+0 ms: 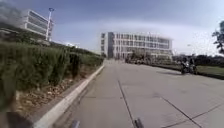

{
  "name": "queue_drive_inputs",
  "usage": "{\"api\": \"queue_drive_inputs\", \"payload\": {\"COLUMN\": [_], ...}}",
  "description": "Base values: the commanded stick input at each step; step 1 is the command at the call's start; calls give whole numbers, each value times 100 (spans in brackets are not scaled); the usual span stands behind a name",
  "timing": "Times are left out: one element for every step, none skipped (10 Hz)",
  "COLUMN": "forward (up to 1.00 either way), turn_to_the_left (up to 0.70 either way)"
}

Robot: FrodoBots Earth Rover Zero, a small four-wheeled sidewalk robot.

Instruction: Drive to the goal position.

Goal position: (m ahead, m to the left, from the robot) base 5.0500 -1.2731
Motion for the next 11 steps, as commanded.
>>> {"api": "queue_drive_inputs", "payload": {"forward": [70, 70, 70, 70, 70, 70, 70, 70, 70, 70, 70], "turn_to_the_left": [0, 0, 0, 0, -2, -29, -15, 0, 0, 0, 0]}}
